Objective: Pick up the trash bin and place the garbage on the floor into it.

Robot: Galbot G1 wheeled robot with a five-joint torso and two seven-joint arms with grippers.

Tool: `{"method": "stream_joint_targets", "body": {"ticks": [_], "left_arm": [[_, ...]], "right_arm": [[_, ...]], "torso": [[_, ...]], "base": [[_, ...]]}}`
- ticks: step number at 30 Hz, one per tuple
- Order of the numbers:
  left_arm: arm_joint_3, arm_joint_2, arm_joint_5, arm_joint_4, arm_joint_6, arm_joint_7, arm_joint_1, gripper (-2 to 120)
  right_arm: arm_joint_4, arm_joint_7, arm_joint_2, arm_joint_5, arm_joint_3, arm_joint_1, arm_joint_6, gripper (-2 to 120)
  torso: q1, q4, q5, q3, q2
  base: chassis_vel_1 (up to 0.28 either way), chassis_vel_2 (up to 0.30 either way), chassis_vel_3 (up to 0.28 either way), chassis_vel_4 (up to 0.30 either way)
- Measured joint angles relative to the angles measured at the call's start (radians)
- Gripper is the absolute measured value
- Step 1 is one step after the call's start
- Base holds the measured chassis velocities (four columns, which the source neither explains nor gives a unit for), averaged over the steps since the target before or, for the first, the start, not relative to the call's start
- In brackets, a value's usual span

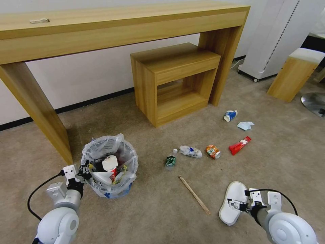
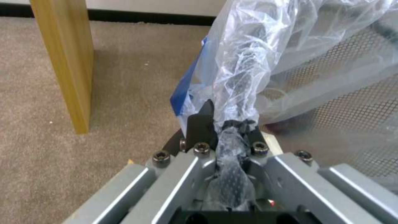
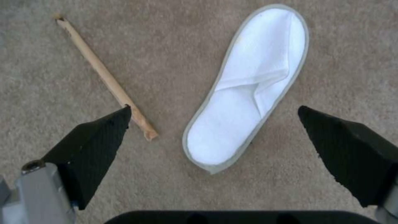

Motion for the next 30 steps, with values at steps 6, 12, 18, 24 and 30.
{"method": "stream_joint_targets", "body": {"ticks": [6,12,18,24,30], "left_arm": [[0.0,-0.011,0.005,-0.013,-0.003,0.0,0.009,1],[0.0,-0.014,0.006,-0.014,-0.003,-0.002,0.009,1],[-0.003,-0.019,0.004,-0.012,-0.003,-0.002,0.009,1],[-0.004,-0.021,0.001,-0.006,-0.004,-0.003,0.005,1],[-0.005,-0.021,-0.001,0.0,-0.004,-0.005,0.001,1]], "right_arm": [[-0.081,-0.011,0.015,-0.002,-0.028,0.065,0.001,99],[-0.14,-0.021,0.036,-0.002,-0.034,0.128,0.001,96],[-0.194,-0.033,0.056,-0.008,-0.024,0.188,0.028,90],[-0.24,-0.063,0.072,-0.032,-0.007,0.218,0.085,99],[-0.267,-0.068,0.078,-0.046,0.001,0.227,0.104,100]], "torso": [[0.0,0.0,0.0,0.0,0.0],[0.0,0.0001,0.0,0.0,0.0],[0.0,0.0001,0.0,0.0,0.0],[0.0,0.0001,0.0,0.0,0.0],[0.0,0.0001,0.0,0.0,0.0]], "base": [[0.0,0.0,0.0,0.0],[0.0,0.0,0.0,0.0],[0.0,0.0,0.0,0.0],[0.0,0.0,0.0,0.0],[0.0,0.0,0.0,0.0]]}}
